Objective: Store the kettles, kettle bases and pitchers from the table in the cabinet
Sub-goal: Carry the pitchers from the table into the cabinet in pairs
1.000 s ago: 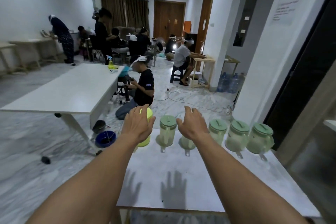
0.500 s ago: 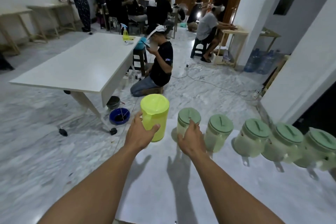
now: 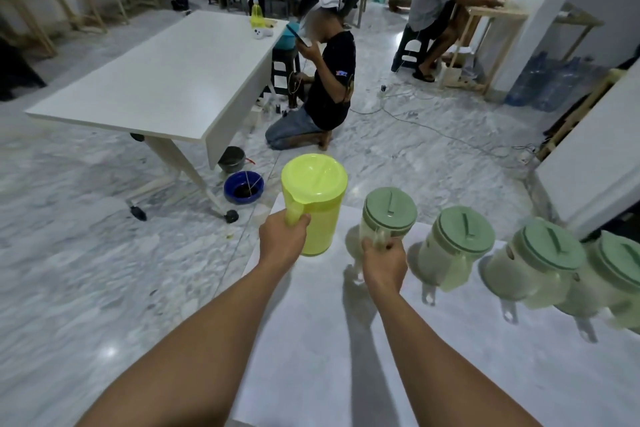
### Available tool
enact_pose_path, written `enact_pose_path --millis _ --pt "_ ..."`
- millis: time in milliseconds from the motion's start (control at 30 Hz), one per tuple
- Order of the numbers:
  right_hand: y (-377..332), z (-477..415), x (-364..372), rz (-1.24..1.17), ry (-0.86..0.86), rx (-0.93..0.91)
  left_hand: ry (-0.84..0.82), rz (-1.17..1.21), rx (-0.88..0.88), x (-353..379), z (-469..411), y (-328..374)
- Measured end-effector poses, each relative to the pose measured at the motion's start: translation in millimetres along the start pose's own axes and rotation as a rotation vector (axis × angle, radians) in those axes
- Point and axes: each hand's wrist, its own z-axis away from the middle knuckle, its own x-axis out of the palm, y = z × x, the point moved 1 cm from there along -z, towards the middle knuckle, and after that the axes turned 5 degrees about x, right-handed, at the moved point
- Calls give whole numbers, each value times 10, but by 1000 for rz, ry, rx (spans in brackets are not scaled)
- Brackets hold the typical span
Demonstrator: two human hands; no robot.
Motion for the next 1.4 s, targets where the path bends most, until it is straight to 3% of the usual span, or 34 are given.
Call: enact_pose_path --millis 367,733,967,1400 --pt "-59 179 -14 -62 18 -152 134 93 68 -88 27 225" --pt "-546 749 -600 -120 111 -281 98 132 237 -542 247 939" --pt "-797 1360 -1454 -194 297 -310 -17 180 445 -584 727 1594" --pt "-676 2250 -3341 -320 666 -301 -230 288 634 -228 2056 2591"
